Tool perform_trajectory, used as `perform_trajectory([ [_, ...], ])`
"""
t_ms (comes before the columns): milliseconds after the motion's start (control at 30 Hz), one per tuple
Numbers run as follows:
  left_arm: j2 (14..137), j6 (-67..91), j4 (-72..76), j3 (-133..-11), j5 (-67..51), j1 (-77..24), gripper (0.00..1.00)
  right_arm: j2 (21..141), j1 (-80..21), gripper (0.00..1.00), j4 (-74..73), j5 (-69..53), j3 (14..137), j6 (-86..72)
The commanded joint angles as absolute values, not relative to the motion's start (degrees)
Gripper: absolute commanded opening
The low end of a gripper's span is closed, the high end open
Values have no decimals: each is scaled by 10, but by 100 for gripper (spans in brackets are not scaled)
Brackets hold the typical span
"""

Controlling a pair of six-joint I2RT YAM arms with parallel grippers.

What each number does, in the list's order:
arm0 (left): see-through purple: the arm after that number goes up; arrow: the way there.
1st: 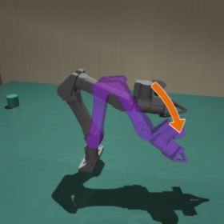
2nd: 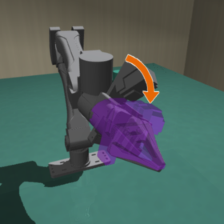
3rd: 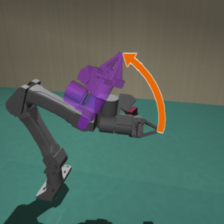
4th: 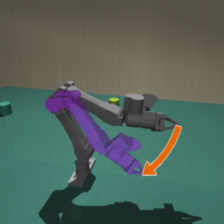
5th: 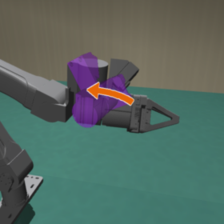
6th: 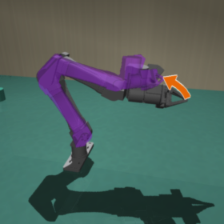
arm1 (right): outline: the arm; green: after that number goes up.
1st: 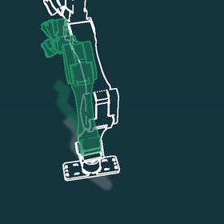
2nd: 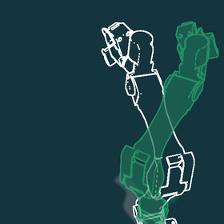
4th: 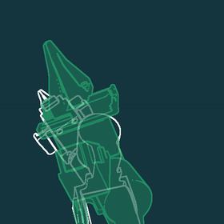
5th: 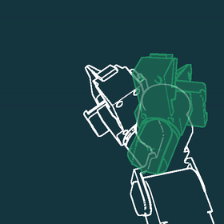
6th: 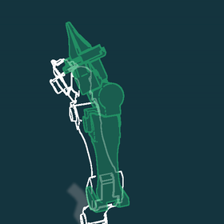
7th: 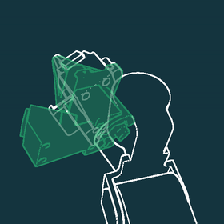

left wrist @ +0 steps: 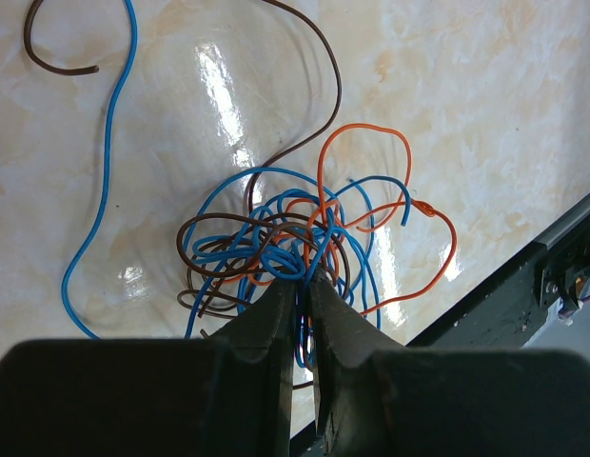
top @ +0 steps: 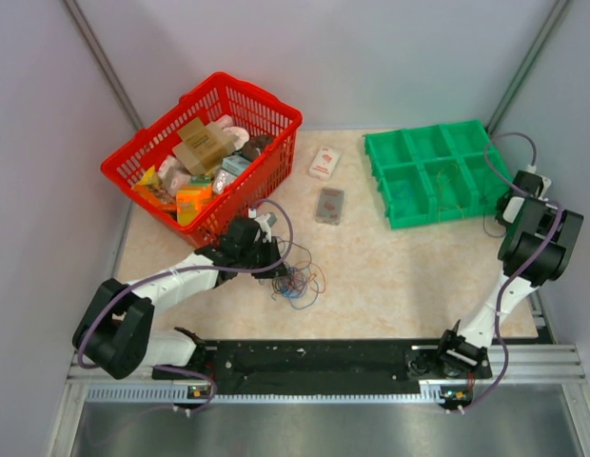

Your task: Untangle the cables

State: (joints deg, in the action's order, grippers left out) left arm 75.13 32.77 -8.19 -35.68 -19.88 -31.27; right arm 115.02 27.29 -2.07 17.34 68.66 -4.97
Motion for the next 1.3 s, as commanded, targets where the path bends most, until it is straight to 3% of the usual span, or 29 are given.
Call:
perform_trajectory([
  [0,748,321,-69,-366,-198,-311,15,1059,276,0,39,138,610,-59],
  [267,747,319,-65,-363,-203,-311,15,958,262,0,44,172,577,-81],
  [467,740,319,-65,-359,-203,-310,15,982,230,0,11,166,651,-48],
  [900,739,322,-66,-357,-205,-311,15,1170,191,0,-101,89,876,60],
  [1267,724,321,-81,-358,-203,-310,15,1296,176,0,-174,97,1000,94],
])
